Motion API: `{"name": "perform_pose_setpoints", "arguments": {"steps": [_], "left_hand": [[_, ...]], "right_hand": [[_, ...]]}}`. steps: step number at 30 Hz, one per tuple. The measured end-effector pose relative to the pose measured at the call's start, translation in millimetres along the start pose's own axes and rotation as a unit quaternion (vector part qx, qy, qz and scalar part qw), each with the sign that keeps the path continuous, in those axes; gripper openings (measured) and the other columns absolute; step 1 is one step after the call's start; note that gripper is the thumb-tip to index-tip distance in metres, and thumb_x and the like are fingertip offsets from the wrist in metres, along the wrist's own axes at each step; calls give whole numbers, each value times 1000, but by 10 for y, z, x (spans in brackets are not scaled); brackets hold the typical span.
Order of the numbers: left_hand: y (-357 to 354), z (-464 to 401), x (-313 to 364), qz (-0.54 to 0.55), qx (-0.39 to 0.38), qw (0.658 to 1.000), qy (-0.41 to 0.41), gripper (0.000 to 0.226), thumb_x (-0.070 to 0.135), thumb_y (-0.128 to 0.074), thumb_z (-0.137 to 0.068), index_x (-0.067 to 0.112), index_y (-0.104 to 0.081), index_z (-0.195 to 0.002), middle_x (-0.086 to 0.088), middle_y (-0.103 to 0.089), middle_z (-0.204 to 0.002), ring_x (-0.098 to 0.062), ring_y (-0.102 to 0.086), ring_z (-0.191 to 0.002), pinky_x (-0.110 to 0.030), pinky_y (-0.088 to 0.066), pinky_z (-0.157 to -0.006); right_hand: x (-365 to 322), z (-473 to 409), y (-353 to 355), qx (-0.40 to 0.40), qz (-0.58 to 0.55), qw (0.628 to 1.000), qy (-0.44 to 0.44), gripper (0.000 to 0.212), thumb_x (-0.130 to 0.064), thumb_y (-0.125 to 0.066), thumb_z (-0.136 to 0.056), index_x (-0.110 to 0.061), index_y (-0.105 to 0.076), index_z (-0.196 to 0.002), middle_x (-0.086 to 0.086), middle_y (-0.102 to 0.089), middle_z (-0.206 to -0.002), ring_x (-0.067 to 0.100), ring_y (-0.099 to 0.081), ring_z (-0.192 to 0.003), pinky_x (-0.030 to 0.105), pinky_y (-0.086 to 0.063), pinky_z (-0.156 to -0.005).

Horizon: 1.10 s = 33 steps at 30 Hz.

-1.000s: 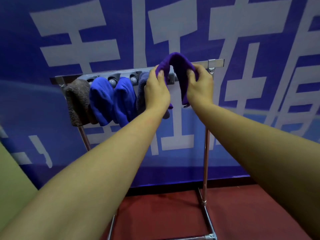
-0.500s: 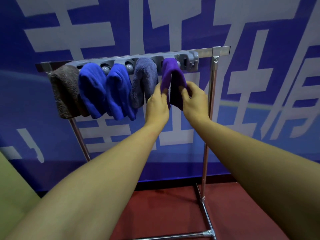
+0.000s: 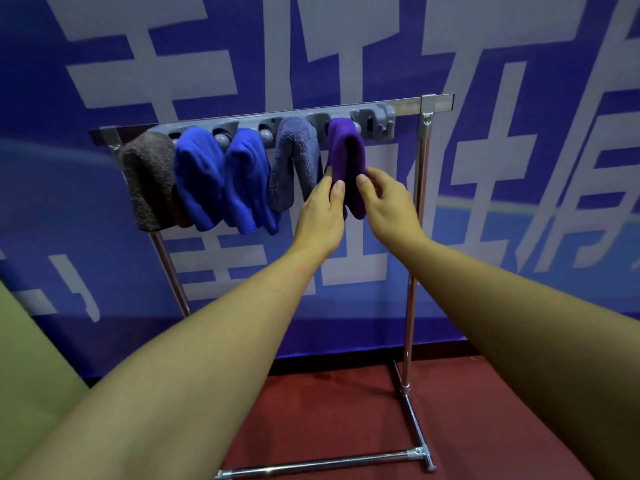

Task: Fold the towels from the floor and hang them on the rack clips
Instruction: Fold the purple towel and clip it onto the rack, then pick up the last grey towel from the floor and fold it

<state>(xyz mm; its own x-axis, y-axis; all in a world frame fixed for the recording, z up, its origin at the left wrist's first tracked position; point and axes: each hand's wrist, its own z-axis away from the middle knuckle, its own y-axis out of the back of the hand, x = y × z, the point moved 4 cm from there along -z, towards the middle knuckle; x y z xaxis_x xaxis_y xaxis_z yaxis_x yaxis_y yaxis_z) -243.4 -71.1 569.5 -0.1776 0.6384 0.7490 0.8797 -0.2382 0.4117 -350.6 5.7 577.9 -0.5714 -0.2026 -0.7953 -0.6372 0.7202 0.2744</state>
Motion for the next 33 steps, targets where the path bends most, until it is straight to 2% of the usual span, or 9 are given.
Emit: {"name": "perform_pose_setpoints", "arguments": {"steps": [3, 6, 10, 16, 21, 24, 27, 29, 33], "left_hand": [[30, 61, 3, -15, -17, 1000, -8, 45, 44, -30, -107, 32, -43, -148, 3, -60, -139, -16, -57, -123, -35, -47, -100], [46, 264, -56, -13, -17, 1000, 13, 52, 44, -32, -108, 28, -31, -157, 3, -43, -157, -15, -43, -142, -35, -36, -116], [-59, 737, -317, 1, -40, 997, 59, 53, 43, -34, -108, 26, -29, -158, 1, -39, -160, -13, -40, -144, -22, -30, -108], [-513, 1734, -1083, -17, -102, 987, 119, 50, 37, -38, -108, 17, -38, -155, -1, -44, -157, -12, -42, -142, -13, -24, -104], [-941, 2802, -2074, -64, -195, 959, 197, 47, 31, -41, -108, 11, -44, -150, -8, -47, -154, -19, -44, -141, -21, -27, -113], [-1141, 3371, -2608, -78, -244, 932, 255, 46, 32, -40, -108, 11, -45, -150, -8, -47, -153, -22, -44, -141, -27, -29, -117], [-1319, 3780, -3056, -78, -273, 908, 309, 47, 34, -40, -108, 12, -45, -150, -6, -46, -154, -20, -43, -142, -27, -28, -118], [-1425, 3980, -3324, -75, -285, 893, 340, 48, 36, -40, -108, 13, -44, -150, -5, -45, -155, -19, -40, -145, -27, -26, -119], [-1601, 4312, -3757, -94, -320, 863, 379, 49, 37, -37, -108, 17, -43, -152, -3, -43, -157, -19, -39, -145, -25, -25, -116]], "right_hand": [[-32, 111, 80, -3, 9, 1000, -6, 37, -34, -43, -107, -23, -55, -140, -10, -67, -120, 1, -61, -106, 10, -45, -81], [30, 289, 171, -4, 47, 999, -7, 40, -36, -41, -107, -23, -50, -143, -7, -64, -130, 4, -57, -114, 25, -49, -95], [301, 664, 228, -14, 84, 996, -30, 43, -38, -41, -107, -21, -48, -146, -2, -60, -139, 12, -55, -125, 31, -45, -104], [1267, 1611, 100, -67, 107, 984, -126, 41, -36, -47, -105, -18, -55, -140, 3, -66, -132, 18, -61, -122, 31, -45, -104], [2334, 2639, -114, -239, 145, 928, -246, 42, -31, -55, -101, -14, -54, -140, 8, -67, -130, 23, -63, -121, 34, -45, -107], [2848, 3217, -218, -330, 169, 880, -297, 45, -34, -55, -101, -15, -52, -142, 6, -66, -130, 21, -62, -118, 21, -41, -98], [3316, 3702, -333, -385, 173, 844, -331, 46, -34, -56, -101, -16, -50, -143, 8, -64, -133, 18, -62, -120, 17, -39, -94], [3631, 3983, -419, -411, 180, 819, -357, 47, -36, -57, -100, -18, -50, -144, 8, -63, -136, 19, -61, -123, 21, -40, -98], [4176, 4490, -633, -461, 174, 771, -403, 50, -34, -63, -97, -19, -51, -143, 6, -62, -136, 21, -66, -115, 27, -47, -98]]}}
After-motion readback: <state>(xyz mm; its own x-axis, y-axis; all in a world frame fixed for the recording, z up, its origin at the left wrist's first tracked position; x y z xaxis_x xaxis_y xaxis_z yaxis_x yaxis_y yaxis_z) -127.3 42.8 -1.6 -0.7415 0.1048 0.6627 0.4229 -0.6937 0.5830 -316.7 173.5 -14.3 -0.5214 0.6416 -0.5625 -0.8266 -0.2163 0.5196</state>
